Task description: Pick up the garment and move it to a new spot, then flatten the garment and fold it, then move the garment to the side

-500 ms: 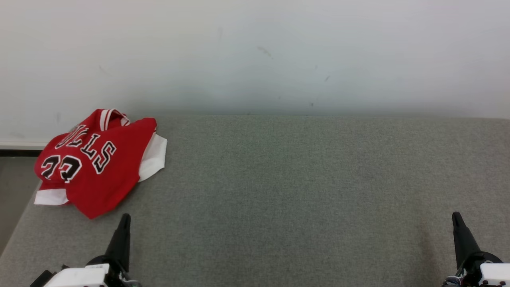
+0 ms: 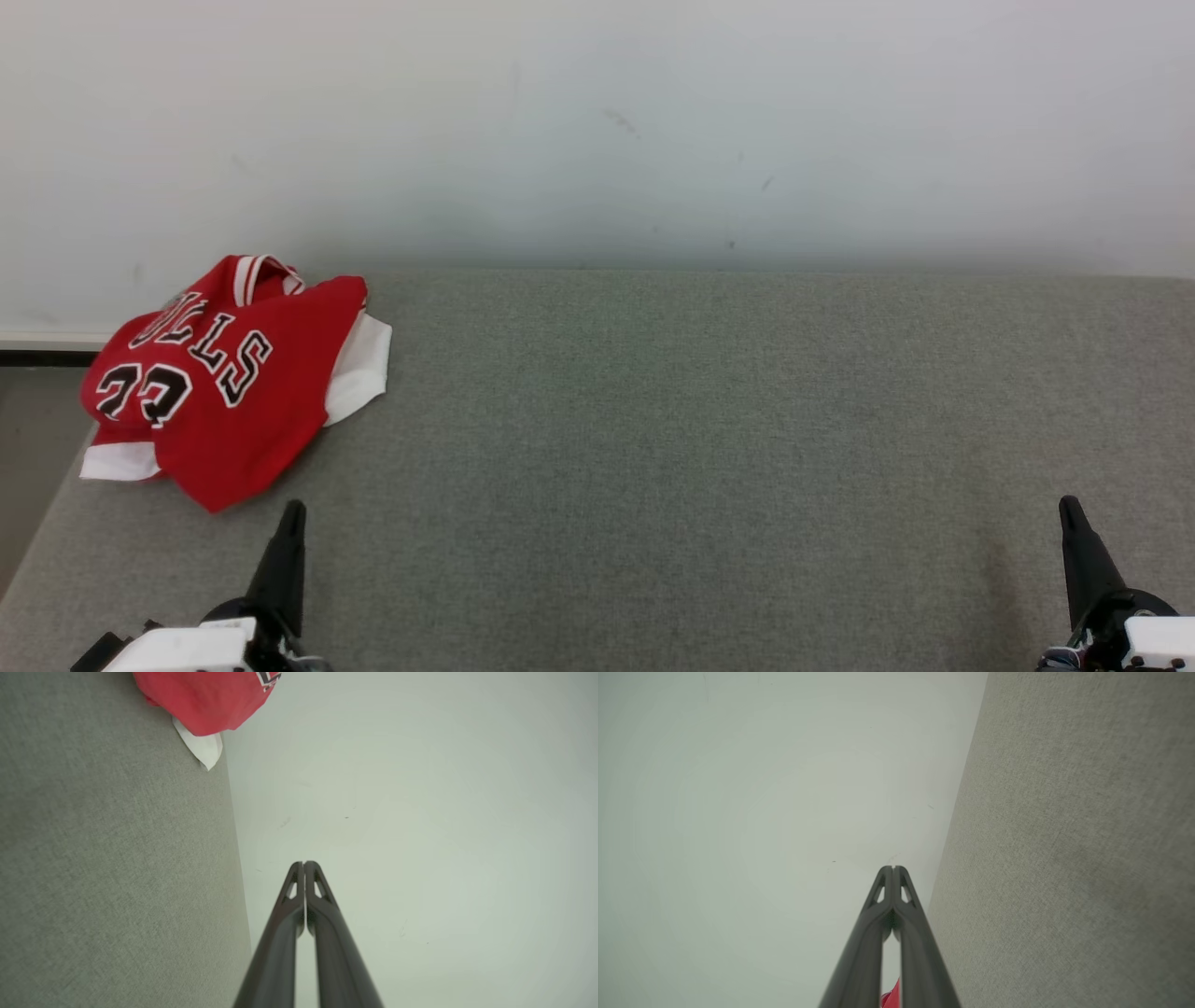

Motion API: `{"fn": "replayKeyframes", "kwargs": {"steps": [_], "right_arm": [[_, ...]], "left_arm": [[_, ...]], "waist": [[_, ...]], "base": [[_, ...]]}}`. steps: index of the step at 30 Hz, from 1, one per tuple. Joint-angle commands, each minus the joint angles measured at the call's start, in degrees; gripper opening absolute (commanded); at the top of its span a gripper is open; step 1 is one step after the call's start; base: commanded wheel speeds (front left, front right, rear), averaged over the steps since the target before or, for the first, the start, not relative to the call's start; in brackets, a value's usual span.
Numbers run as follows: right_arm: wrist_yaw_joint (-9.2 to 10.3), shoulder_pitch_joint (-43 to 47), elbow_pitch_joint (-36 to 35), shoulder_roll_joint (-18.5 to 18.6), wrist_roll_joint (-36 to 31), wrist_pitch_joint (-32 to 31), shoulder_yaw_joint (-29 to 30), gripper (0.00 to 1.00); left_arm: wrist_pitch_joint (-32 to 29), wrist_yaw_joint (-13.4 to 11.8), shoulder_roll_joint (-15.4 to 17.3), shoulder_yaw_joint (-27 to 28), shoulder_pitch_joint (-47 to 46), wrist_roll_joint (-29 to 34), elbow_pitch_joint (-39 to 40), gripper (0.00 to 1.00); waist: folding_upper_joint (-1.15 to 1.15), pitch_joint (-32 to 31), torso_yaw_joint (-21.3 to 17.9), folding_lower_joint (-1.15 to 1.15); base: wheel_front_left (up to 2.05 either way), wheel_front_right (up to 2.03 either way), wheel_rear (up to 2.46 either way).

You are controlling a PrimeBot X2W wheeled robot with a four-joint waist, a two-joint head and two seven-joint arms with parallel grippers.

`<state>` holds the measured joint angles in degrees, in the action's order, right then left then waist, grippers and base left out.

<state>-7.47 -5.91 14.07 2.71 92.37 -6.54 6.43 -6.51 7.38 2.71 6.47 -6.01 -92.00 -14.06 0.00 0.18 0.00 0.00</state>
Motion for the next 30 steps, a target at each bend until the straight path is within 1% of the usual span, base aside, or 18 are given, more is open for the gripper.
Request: {"fn": "replayKeyframes", "kwargs": {"steps": [1,30], "right_arm": [[-0.05,-0.7,-0.2,0.4,0.1,-0.1,0.2,0.0],[-0.05,-0.7,-0.2,0.4,0.1,-0.1,0.2,0.0]], "left_arm": [[-0.2,0.3,0.4,0.1,-0.5,-0.8,0.1,0.0],[-0.2,0.3,0.4,0.1,-0.5,-0.8,0.1,0.0]], "waist": [[0.0,0.0,0.0,0.0],[0.0,0.0,0.0,0.0]], "base": [[0.0,0.0,0.0],[0.0,0.0,0.0]]}}
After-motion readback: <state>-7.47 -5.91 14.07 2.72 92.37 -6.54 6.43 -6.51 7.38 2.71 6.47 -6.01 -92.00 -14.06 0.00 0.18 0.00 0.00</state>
